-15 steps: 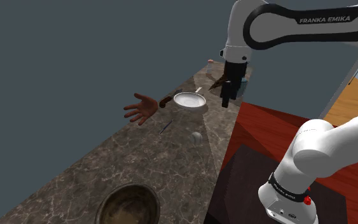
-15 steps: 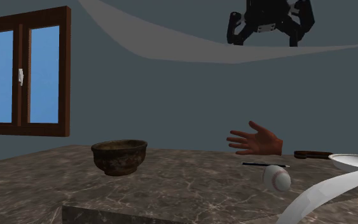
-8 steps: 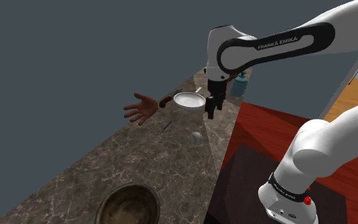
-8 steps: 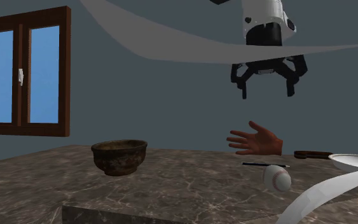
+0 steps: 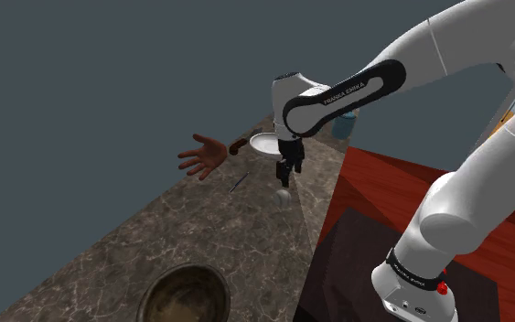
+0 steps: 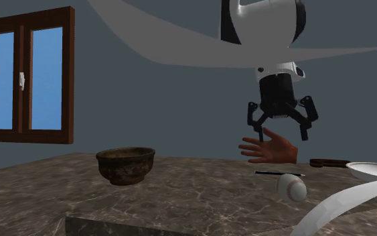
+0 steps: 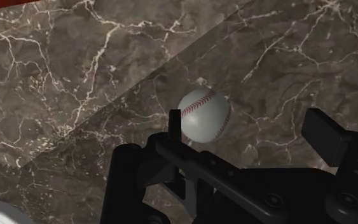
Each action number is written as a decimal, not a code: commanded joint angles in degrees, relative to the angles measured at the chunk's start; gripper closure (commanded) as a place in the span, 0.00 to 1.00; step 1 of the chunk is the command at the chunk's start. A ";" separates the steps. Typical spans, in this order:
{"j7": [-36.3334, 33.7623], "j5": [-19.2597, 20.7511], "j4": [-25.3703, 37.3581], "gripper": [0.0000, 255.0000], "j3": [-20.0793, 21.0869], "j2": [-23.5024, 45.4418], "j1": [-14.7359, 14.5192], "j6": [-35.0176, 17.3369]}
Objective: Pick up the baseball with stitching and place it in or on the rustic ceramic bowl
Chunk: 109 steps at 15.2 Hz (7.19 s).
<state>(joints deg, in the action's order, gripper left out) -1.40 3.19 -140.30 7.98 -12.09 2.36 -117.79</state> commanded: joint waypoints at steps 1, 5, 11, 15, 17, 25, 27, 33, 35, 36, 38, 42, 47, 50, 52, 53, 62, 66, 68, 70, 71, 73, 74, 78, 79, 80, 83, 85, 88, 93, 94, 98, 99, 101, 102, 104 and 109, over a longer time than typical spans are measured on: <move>-1.07 1.68 1.53 0.00 0.34 5.11 0.35 -2.81; -3.46 5.47 5.06 0.00 0.41 14.69 0.75 -7.14; -4.53 7.16 3.91 0.00 -0.05 18.45 0.91 -11.69; -4.92 7.77 3.07 0.00 -0.27 19.67 1.01 -13.72; -4.92 7.77 3.08 0.00 -0.27 19.68 1.01 -13.72; -4.92 7.76 3.07 1.00 -0.27 19.67 1.01 -13.71; -4.92 7.76 3.07 1.00 -0.27 19.67 1.01 -13.71; -4.45 7.28 3.26 1.00 -0.16 18.34 1.03 -12.25; -4.01 6.82 3.50 1.00 -0.07 17.05 1.04 -10.76; -3.79 6.60 3.65 1.00 -0.04 16.42 1.04 -10.01; -3.37 6.19 3.97 1.00 0.02 15.19 1.04 -8.51; -2.58 5.44 4.77 1.00 0.10 12.87 1.02 -5.47; -1.70 4.65 6.07 1.00 0.15 10.24 0.97 -1.64; -1.22 4.25 7.00 1.00 0.15 8.80 0.94 0.68; -0.91 4.02 7.69 1.00 0.14 7.91 0.92 2.22; -0.76 3.91 8.05 1.00 0.14 7.49 0.91 2.99; 0.42 3.13 11.85 1.00 0.07 4.23 0.83 9.94; -2.00 2.07 12.33 1.00 1.68 3.67 -0.57 11.24; -4.58 1.11 12.51 1.00 3.32 3.70 -1.97 11.64; -7.20 0.19 12.95 1.00 4.97 3.96 -3.34 12.03; -8.52 -0.25 13.26 1.00 5.79 4.18 -4.03 12.22; -11.20 -1.05 14.08 1.00 7.43 4.81 -5.39 12.59; -12.55 -1.41 14.59 1.00 8.24 5.22 -6.06 12.78; -18.07 -2.55 17.25 1.00 11.44 7.45 -8.72 13.51; -19.48 -2.74 18.08 1.00 12.22 8.16 -9.38 13.70; -20.90 -2.88 18.97 1.00 12.98 8.92 -10.05 13.89; -25.22 -3.05 22.02 1.00 15.21 11.59 -12.06 14.51; -28.15 -2.92 24.38 1.00 16.61 13.67 -13.45 14.98; -32.60 -2.35 28.43 1.00 18.51 17.22 -15.69 15.80; -40.00 -0.45 36.64 1.00 21.03 24.26 -20.04 17.71; -41.45 0.06 38.53 1.00 21.41 25.82 -21.04 18.20; -46.98 2.36 47.06 1.00 22.51 32.57 -25.54 20.63; -48.27 2.99 49.47 1.00 22.66 34.39 -26.81 21.38; -50.63 4.25 54.49 1.00 22.85 38.03 -29.41 23.02; -50.62 4.29 53.92 1.00 22.72 38.17 -29.45 22.32; -50.66 4.47 52.83 1.00 22.60 38.50 -29.43 20.94; -50.80 5.01 50.41 1.00 22.29 39.55 -29.43 17.60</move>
<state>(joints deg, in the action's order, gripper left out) -52.11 8.12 -89.35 30.31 27.30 -27.05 -99.47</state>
